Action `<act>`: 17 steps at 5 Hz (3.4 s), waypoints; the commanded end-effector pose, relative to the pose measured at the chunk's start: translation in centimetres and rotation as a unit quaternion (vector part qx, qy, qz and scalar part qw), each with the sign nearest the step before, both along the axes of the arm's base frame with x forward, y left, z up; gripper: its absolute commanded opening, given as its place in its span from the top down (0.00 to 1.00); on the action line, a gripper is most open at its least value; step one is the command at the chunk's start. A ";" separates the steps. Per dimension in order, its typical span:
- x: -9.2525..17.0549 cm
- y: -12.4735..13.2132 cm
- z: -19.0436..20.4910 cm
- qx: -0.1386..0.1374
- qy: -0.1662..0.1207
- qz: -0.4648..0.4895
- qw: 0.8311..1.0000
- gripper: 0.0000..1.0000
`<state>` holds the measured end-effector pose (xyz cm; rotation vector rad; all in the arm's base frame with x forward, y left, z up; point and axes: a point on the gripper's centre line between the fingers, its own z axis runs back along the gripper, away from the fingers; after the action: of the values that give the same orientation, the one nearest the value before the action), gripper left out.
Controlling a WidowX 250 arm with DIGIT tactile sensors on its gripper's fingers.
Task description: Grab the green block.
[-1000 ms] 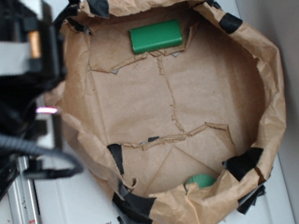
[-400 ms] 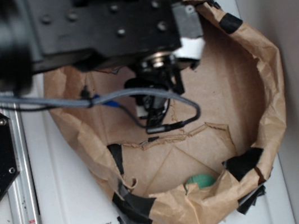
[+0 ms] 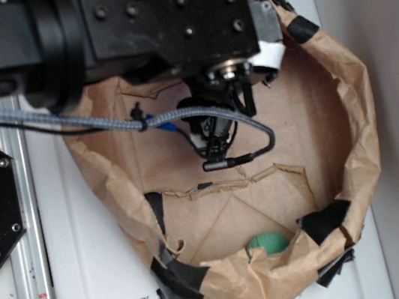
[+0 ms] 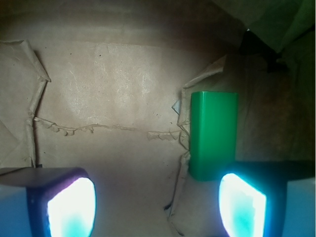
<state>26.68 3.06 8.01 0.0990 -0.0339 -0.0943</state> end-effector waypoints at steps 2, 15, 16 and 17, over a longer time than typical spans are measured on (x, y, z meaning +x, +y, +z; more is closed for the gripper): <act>0.5 0.9 -1.1 -0.049 -0.039 -0.007 0.998 0.00; 2.3 -0.2 0.5 -0.038 -0.041 -0.016 0.998 1.00; 2.5 -3.6 4.0 -0.029 -0.026 -0.031 0.999 1.00; 2.2 -3.8 5.9 -0.012 -0.039 -0.053 0.998 1.00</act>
<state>28.52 -0.78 12.01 0.0681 -0.0436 -0.1821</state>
